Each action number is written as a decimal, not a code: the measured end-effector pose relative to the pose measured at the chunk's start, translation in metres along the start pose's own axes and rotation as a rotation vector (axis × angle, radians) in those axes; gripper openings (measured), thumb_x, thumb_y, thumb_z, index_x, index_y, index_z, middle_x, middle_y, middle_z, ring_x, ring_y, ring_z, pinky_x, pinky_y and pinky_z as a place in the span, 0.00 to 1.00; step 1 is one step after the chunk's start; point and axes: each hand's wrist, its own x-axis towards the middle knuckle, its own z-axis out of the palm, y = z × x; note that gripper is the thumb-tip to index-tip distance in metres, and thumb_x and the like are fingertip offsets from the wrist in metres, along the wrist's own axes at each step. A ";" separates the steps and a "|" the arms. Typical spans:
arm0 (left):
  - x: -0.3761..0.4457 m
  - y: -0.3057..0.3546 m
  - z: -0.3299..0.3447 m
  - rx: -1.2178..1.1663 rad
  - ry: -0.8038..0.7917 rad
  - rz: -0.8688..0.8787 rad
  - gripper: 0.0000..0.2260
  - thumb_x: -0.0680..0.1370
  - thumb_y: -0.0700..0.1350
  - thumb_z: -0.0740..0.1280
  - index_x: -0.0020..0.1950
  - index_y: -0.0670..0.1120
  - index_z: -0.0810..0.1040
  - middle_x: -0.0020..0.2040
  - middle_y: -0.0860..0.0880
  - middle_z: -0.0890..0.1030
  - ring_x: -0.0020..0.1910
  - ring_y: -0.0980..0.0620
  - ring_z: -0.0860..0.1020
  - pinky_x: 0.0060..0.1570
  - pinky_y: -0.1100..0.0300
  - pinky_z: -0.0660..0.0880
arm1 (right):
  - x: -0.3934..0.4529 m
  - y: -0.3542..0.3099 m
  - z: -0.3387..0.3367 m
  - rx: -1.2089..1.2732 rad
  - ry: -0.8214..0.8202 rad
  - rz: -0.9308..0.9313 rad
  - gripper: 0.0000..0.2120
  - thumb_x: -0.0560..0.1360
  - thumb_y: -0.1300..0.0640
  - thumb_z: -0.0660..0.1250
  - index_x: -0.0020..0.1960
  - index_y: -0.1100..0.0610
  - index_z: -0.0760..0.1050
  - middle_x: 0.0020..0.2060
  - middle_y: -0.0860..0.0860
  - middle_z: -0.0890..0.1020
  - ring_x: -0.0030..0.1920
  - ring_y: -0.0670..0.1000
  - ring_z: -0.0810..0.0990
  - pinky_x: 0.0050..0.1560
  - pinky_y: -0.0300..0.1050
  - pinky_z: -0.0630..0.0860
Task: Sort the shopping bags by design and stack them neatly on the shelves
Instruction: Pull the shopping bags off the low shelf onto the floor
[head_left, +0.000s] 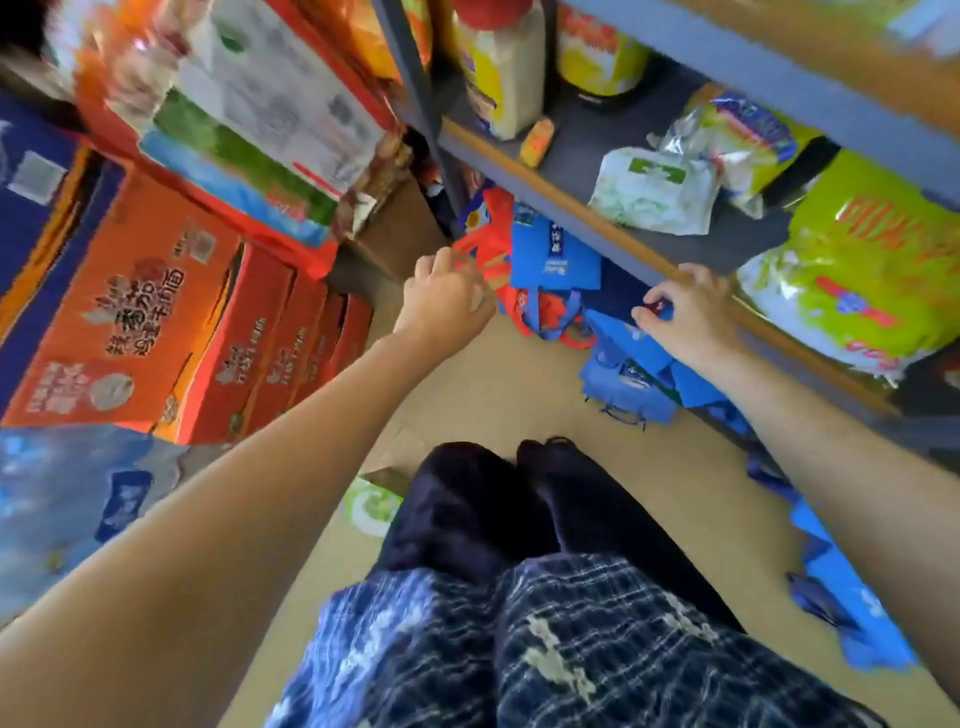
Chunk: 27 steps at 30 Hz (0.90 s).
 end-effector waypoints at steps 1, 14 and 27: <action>0.012 0.000 -0.001 0.018 -0.018 0.055 0.15 0.79 0.48 0.60 0.64 0.45 0.74 0.68 0.44 0.66 0.66 0.41 0.62 0.61 0.47 0.65 | 0.005 -0.002 0.006 0.025 -0.005 0.039 0.14 0.76 0.52 0.66 0.56 0.60 0.77 0.68 0.60 0.64 0.71 0.59 0.56 0.67 0.47 0.53; 0.153 -0.112 0.102 0.175 -0.202 0.405 0.14 0.77 0.46 0.63 0.59 0.42 0.77 0.67 0.42 0.68 0.67 0.39 0.63 0.60 0.48 0.65 | 0.046 0.009 0.203 0.428 0.135 0.598 0.28 0.62 0.37 0.61 0.45 0.60 0.79 0.56 0.63 0.77 0.63 0.63 0.72 0.65 0.58 0.65; 0.266 -0.165 0.356 0.075 -0.086 0.456 0.14 0.74 0.45 0.65 0.58 0.42 0.78 0.64 0.42 0.70 0.63 0.40 0.67 0.61 0.50 0.64 | 0.184 0.126 0.396 0.295 0.269 0.455 0.19 0.71 0.46 0.67 0.53 0.59 0.79 0.60 0.61 0.73 0.67 0.58 0.64 0.56 0.38 0.54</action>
